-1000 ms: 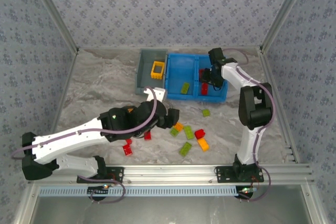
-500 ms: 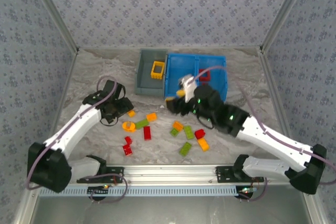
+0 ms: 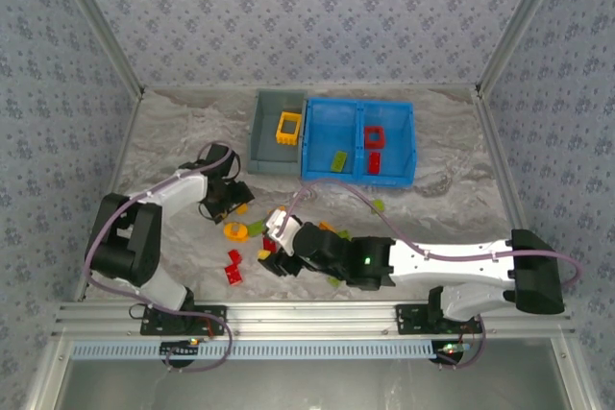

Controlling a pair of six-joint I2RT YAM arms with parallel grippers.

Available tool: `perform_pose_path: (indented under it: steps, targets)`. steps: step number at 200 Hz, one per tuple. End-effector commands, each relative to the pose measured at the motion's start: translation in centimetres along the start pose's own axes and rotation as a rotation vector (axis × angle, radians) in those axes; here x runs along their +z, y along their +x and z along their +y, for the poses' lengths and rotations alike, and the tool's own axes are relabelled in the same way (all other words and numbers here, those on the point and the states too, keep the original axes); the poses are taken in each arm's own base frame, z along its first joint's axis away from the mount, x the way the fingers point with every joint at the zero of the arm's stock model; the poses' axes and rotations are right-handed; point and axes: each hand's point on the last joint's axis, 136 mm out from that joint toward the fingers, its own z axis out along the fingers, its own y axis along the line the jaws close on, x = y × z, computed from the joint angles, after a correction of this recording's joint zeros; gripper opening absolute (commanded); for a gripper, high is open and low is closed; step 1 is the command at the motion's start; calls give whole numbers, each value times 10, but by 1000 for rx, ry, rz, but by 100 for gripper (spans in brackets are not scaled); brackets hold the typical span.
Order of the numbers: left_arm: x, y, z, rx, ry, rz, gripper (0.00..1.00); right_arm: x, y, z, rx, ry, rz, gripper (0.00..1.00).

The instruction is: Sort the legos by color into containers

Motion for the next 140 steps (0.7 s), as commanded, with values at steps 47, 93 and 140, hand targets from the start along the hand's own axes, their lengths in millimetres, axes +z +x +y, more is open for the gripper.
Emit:
perform_pose_path:
  steps: [47, 93, 140]
  targets:
    - [10, -18, -4, 25, -40, -31, 55, 1, -16, 0, 26, 21, -36, 67]
    - [5, -19, 1, 45, -71, -64, 29, -1, -17, -3, 32, 33, -39, 67]
    - [-95, -14, -51, 282, -26, -273, 24, -27, -38, -39, 55, 194, -141, 68]
